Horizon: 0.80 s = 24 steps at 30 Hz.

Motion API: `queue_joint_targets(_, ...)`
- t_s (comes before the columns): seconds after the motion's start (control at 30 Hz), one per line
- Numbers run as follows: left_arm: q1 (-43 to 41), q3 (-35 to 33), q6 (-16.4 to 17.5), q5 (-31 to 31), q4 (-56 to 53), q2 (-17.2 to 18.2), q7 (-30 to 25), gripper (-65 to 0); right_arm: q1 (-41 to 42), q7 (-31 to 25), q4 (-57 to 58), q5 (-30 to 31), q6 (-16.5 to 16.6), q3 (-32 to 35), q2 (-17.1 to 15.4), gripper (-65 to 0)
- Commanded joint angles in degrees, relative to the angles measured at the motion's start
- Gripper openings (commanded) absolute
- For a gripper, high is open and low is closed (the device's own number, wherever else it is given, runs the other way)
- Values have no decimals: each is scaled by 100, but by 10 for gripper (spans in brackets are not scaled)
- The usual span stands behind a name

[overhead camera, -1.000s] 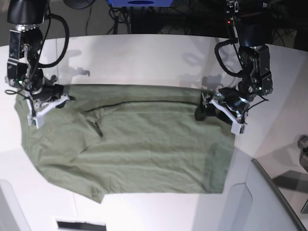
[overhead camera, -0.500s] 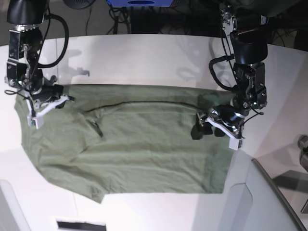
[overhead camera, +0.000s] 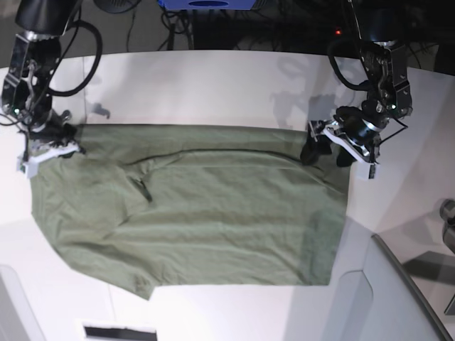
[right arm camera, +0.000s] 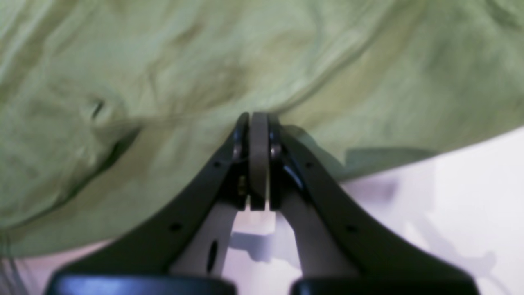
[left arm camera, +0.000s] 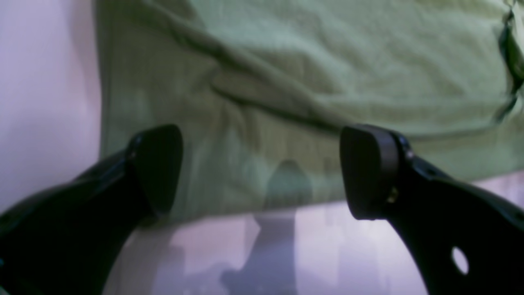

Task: Layout the t-shirt on the table in an organized manner, then fold the t-shirt properly
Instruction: 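Press the folded shirt edge flat with the left gripper, then grasp the folded edge corners with both grippers and tug outward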

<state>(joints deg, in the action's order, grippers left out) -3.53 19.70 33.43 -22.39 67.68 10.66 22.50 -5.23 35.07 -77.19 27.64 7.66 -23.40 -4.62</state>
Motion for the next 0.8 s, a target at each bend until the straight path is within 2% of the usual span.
queue_joint_targets(0.0,23,21,37,-86,-12,73,-329,-74,115,-92,57,36,21,-21,-61,-650)
queue_joint_targets(0.07,-12,-23,37,-86,-38,73,-611,-74,167,-100,251,36,21,-21,-184,-650)
queue_joint_targets(0.17,-12,-23,37,-77,-65,73,-637,-74,220,-127,479,36,65,-21,-289,-650)
queue_joint_targets(0.33,23,-32,37,-51,-232,73,-646,-74,431,-355,1279,36,671,-29,-430,-650)
queue_joint_targets(0.5,-12,30,37,565,-592,64,-655,-74,405,-382,1543,36,706,-29,-439,-650)
queue_joint_targets(0.77,-443,38,37,565,-214,143,-663,-74,229,-364,1534,36,698,-38,-439,-650)
